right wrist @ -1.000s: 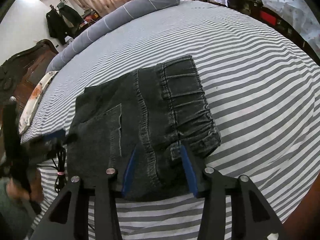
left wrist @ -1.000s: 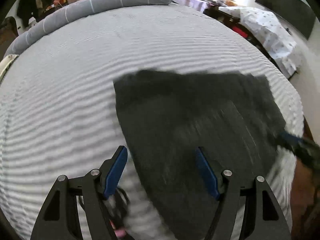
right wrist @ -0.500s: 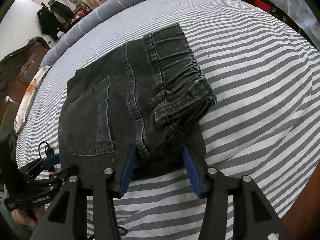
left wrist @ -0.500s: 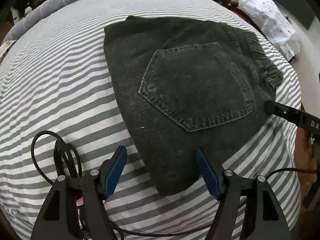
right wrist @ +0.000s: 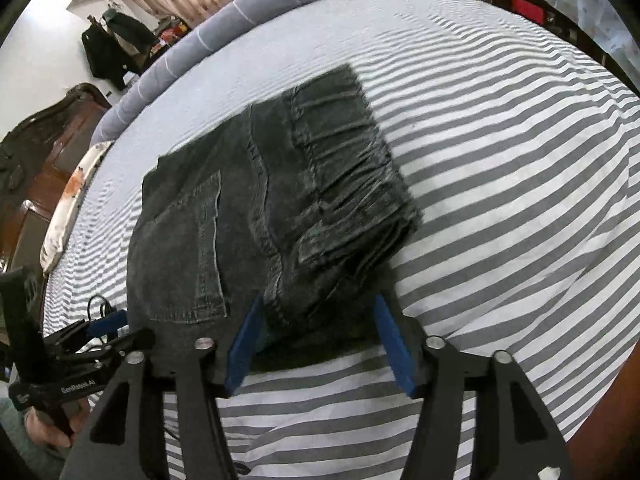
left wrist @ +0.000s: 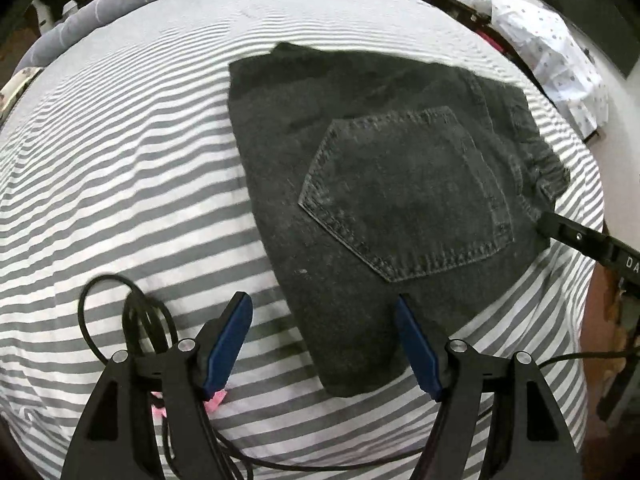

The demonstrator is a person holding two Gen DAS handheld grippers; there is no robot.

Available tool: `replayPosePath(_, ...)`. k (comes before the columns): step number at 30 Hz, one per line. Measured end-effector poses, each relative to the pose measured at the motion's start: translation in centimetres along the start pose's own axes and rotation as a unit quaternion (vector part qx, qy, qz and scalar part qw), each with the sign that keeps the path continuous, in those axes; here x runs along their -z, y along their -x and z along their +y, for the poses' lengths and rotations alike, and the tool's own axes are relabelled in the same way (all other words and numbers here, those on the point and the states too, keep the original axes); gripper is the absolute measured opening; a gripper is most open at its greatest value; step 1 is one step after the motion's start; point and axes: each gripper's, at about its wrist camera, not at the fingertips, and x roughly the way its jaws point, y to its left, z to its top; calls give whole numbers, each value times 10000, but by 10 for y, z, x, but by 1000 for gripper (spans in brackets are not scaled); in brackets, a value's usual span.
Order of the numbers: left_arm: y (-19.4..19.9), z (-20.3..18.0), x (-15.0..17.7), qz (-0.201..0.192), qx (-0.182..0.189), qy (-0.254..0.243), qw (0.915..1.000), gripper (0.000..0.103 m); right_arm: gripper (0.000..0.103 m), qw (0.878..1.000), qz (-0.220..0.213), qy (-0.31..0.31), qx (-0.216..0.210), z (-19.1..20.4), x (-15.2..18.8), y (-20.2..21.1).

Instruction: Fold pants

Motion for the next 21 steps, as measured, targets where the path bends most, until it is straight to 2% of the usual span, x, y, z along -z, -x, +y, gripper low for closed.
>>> replayPosePath(6, 2, 38, -16, -90, 346, 650, 9972, 73, 70, 9986, -108, -139, -491, -17, -12, 1)
replayPosePath(12, -6, 72, -37, -88, 715, 1225, 9899, 73, 70, 9965, -80, -143, -826, -24, -22, -12)
replayPosePath(16, -14, 80, -43, -75, 926, 1374, 9862, 74, 71, 9949, -42, -153, -996, -31, -27, -24)
replayPosePath(19, -24, 71, -51, -77, 975, 1327, 9863, 75, 72, 9906, -73, -252, -1341, -38, -31, -33)
replayPosePath(21, -28, 68, -56, -81, 996, 1328, 9861, 79, 73, 9870, -137, -307, -1573, -42, -35, -36)
